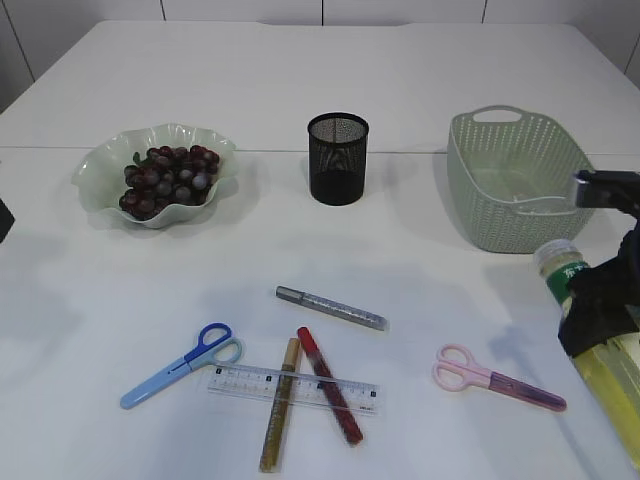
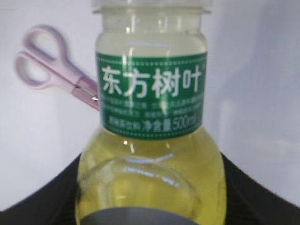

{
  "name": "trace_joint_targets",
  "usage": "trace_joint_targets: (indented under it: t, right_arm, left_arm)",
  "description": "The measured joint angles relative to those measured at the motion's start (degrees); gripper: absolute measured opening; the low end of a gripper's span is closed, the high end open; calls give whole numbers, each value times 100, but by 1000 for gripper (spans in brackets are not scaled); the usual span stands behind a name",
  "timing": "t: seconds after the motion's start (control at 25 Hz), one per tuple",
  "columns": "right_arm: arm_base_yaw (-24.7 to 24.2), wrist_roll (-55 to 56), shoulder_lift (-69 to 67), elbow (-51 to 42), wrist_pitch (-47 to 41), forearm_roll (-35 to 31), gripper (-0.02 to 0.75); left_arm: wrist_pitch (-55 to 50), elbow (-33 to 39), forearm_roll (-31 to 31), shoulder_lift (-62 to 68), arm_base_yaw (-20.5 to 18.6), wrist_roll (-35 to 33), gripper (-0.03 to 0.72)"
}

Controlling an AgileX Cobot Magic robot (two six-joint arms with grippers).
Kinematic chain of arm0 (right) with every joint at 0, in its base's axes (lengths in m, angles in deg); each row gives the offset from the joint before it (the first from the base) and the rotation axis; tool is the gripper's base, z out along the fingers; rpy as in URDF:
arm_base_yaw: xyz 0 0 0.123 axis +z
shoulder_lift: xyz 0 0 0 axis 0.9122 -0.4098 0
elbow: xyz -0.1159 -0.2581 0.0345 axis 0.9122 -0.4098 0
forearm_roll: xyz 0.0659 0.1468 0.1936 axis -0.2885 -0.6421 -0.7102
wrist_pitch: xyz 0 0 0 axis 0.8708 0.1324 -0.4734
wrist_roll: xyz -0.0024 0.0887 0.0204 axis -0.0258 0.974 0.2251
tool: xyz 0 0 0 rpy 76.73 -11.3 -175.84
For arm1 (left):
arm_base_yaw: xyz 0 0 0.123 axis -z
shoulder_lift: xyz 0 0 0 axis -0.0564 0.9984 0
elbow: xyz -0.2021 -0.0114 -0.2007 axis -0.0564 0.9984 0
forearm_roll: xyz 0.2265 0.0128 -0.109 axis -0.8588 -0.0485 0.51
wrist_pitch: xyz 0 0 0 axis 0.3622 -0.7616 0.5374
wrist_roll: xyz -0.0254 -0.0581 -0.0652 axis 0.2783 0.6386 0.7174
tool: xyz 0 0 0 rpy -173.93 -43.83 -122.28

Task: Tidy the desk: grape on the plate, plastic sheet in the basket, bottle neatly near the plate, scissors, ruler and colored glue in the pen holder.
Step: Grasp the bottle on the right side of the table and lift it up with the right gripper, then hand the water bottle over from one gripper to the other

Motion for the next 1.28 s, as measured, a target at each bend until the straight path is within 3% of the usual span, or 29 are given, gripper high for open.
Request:
trace_joint_targets:
  t: [0.16,0.64,0.76,1.0,1.28]
  right_arm:
    - [0,-850,500,0,-237,-1094,483]
    - [56,-4732,1187,-31,-1035,-6266,482]
    - [300,-5504,1187,-31,-1048,-7204,482]
    - [973,-6353,1187,273,-1070,-7629,482]
    - [1103,-6533,1187,491,-1128,-7674,482]
  left_arm:
    - [0,0,4,0,0,0,293]
    - [0,0,13,0,0,0,290]
    - [0,0,13,0,0,0,290]
    - [279,0,13,0,0,0,289]
    - [934,0,13,0,0,0,289]
